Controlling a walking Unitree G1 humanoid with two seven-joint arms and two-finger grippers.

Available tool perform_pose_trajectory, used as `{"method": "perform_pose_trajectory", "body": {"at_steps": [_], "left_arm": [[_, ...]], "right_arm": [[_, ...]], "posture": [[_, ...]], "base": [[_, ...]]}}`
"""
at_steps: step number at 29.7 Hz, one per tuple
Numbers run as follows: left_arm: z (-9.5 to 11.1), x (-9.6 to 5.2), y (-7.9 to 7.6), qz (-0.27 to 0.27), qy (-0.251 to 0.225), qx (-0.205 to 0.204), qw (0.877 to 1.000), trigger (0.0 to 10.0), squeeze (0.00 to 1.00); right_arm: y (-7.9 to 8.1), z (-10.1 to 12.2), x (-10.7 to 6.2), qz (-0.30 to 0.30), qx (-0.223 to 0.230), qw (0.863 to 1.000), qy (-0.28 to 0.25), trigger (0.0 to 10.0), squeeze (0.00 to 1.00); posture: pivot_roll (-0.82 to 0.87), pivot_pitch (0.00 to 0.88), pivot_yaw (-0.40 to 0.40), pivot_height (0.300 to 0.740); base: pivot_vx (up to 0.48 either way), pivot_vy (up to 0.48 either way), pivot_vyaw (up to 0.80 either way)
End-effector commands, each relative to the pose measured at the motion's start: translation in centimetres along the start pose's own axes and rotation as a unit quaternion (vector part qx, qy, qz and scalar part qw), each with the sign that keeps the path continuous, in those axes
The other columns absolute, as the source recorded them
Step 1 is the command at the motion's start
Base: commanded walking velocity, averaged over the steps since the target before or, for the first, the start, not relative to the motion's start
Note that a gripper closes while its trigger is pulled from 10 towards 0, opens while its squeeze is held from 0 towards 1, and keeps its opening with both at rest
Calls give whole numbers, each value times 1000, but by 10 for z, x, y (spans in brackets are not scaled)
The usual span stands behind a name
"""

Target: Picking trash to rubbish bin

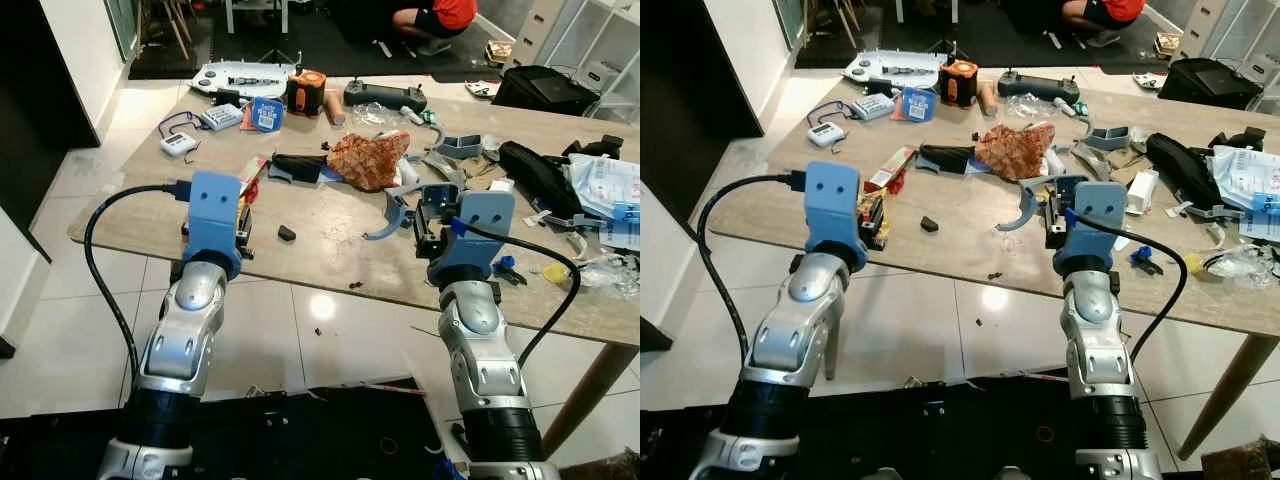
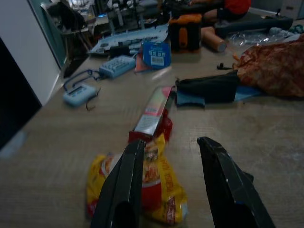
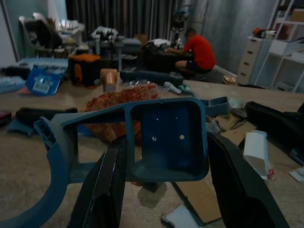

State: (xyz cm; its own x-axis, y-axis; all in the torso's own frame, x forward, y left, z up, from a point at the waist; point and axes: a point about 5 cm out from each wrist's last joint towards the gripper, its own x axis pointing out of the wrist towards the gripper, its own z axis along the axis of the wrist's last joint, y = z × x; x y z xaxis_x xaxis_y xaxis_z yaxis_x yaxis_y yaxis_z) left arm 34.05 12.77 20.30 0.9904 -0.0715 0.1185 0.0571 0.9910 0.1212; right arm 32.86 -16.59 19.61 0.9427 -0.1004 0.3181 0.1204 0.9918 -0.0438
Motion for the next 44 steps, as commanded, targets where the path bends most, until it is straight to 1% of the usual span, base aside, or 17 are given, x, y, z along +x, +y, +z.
{"method": "perform_pose_trajectory", "body": {"at_steps": [1, 3, 4, 8, 12, 13, 17, 21, 24, 25, 26, 28, 33, 37, 40, 43, 44], "left_arm": [[2, 4, 1, -8, -5, 5, 1000, 10000, 0], [2, 6, -1, -14, -4, 1, 1000, 10000, 0], [2, 8, -2, -18, -3, -3, 1000, 10000, 0], [3, 11, -6, -25, -3, -4, 1000, 10000, 0], [0, 12, -7, -29, -2, 0, 1000, 10000, 0], [-3, 11, -7, -28, 5, -8, 1000, 10000, 0], [-8, 10, -9, -34, 11, -7, 999, 10000, 0], [-8, 12, -16, -45, 3, 1, 999, 10000, 0], [-6, 14, -17, -46, -1, -1, 999, 10000, 0], [-5, 15, -17, -44, -4, -4, 999, 10000, 0], [-3, 16, -14, -28, -13, -11, 999, 10000, 0], [-3, 16, -12, -16, -13, -17, 1000, 10000, 0], [-5, 13, -13, -17, -11, -23, 1000, 10000, 0], [-9, 9, -12, -8, -10, -26, 1000, 10000, 0], [-10, 7, -10, 2, -11, -26, 1000, 10000, 0], [-14, 1, -4, 28, -7, -31, 999, 10000, 0], [-14, 1, -4, 28, -7, -31, 999, 10000, 0]], "right_arm": [[0, 1, -5, -8, -8, 1000, -7, 10000, 0], [-2, 0, -7, -14, -25, 1000, -3, 10000, 0], [-4, -6, -10, -21, -30, 999, 13, 10000, 0], [-8, -15, -16, -31, -36, 998, 39, 10000, 0], [-10, -19, -21, -33, -44, 997, 46, 10000, 0], [-9, -18, -21, -33, -43, 997, 46, 10000, 0], [-8, -16, -22, -25, -45, 998, 43, 10000, 0], [-11, -17, -25, -27, -42, 998, 49, 10000, 0], [-10, -18, -26, -25, -43, 997, 51, 10000, 0], [-9, -20, -26, -21, -42, 997, 55, 10000, 0], [-6, -22, -25, -12, -41, 997, 60, 10000, 0], [-3, -23, -24, -3, -33, 997, 65, 10000, 0], [1, -22, -22, 8, -33, 997, 67, 10000, 0], [2, -21, -22, 17, -33, 997, 68, 10000, 0], [3, -22, -21, 25, -33, 996, 73, 10000, 0], [8, -23, -18, 50, -34, 995, 77, 10000, 0], [8, -23, -18, 50, -34, 995, 77, 10000, 0]], "posture": [[83, 60, 52, 740], [80, 57, 61, 740], [70, 52, 87, 740], [64, 50, 101, 740], [51, 47, 115, 740], [34, 45, 126, 740], [17, 41, 136, 740], [17, 41, 136, 740], [12, 36, 135, 740], [13, 37, 130, 740], [12, 41, 119, 740], [14, 43, 114, 740], [18, 46, 104, 740], [26, 58, 53, 740], [29, 61, 40, 740], [46, 71, -22, 740], [46, 71, -22, 740]], "base": [[0, 0, 0], [0, 0, 0], [0, 0, 0], [0, 0, 0], [0, 0, 0], [0, 0, 0], [0, 0, 0], [0, 0, 0], [0, 0, 0], [0, 0, 0], [0, 0, 0], [0, 0, -800], [0, 0, -800], [0, 0, -800], [0, 0, -800], [0, 0, -800], [0, 0, -800]]}}
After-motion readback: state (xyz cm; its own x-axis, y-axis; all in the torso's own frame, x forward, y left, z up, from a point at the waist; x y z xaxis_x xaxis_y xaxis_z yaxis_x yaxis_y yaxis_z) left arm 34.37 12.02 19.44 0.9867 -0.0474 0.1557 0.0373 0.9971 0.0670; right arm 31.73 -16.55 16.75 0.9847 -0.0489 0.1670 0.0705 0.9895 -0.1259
